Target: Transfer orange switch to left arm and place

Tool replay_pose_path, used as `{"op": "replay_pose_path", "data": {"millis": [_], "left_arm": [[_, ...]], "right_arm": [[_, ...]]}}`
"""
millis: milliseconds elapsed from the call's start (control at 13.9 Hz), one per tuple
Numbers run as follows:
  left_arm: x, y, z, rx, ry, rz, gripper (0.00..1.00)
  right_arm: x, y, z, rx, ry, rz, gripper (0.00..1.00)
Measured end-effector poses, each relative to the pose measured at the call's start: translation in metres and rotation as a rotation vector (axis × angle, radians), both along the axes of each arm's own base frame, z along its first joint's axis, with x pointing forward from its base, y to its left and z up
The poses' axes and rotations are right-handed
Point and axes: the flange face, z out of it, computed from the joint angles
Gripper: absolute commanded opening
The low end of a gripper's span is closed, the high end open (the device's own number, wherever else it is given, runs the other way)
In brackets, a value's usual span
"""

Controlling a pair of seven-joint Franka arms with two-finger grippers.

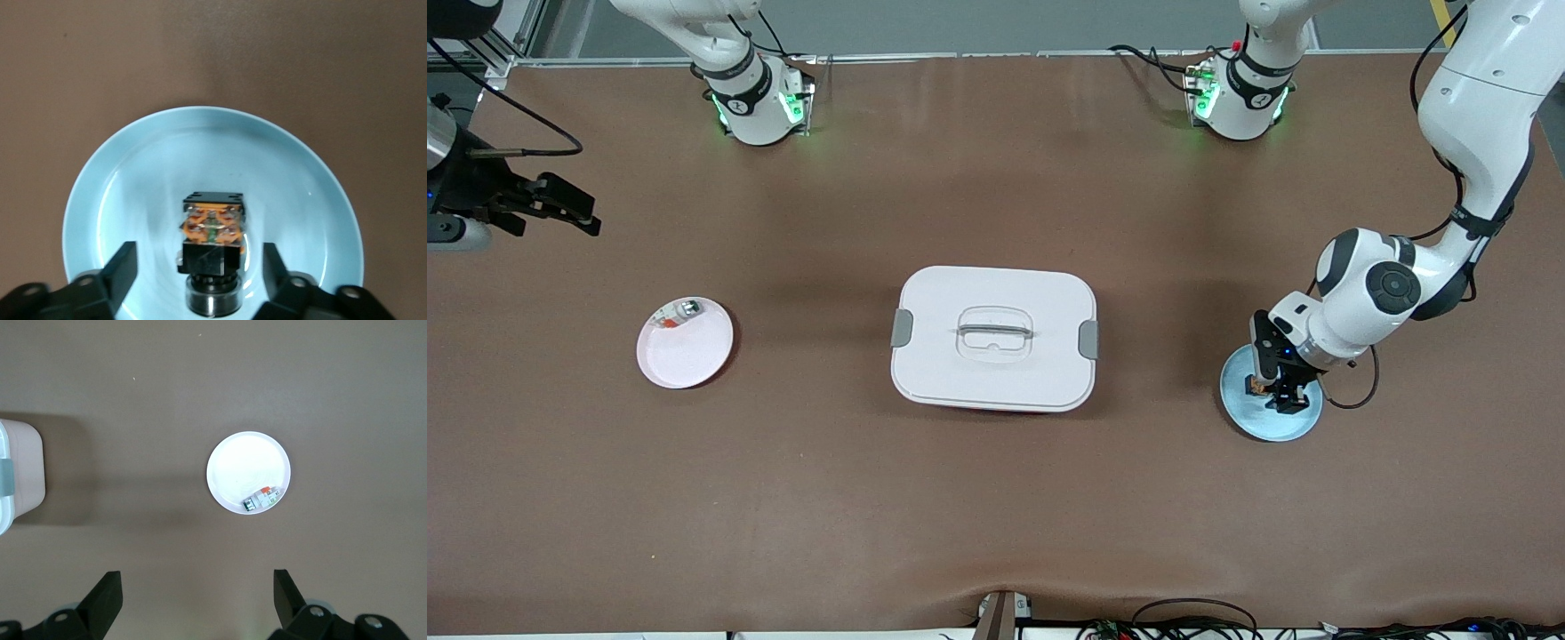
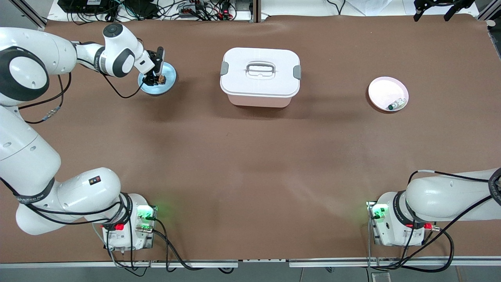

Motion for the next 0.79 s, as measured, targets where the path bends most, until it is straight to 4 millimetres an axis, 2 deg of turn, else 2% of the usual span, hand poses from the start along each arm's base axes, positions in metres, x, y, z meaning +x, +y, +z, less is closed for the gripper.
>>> {"op": "replay_pose_path", "data": {"millis": [217,433,794], "left_arm": [[0.008,0.011,0.011,0.003,-0.021,0.035,1.0],[0.016,0.028,0.033,0.025,-0.008,0.12,1.0],[0.034,0.029,0.106,0.024,0.052,0.332,1.0]], "right_arm": [[0.0,-0.001,0.016,0.0,-0.025,-0.001,1.0],[0.0,-0.001,0.032,0.0,-0.056,-0.001,1.0],[0.002,-0.001,0.029,0.0,-0.039,-0.002,1.0]]}}
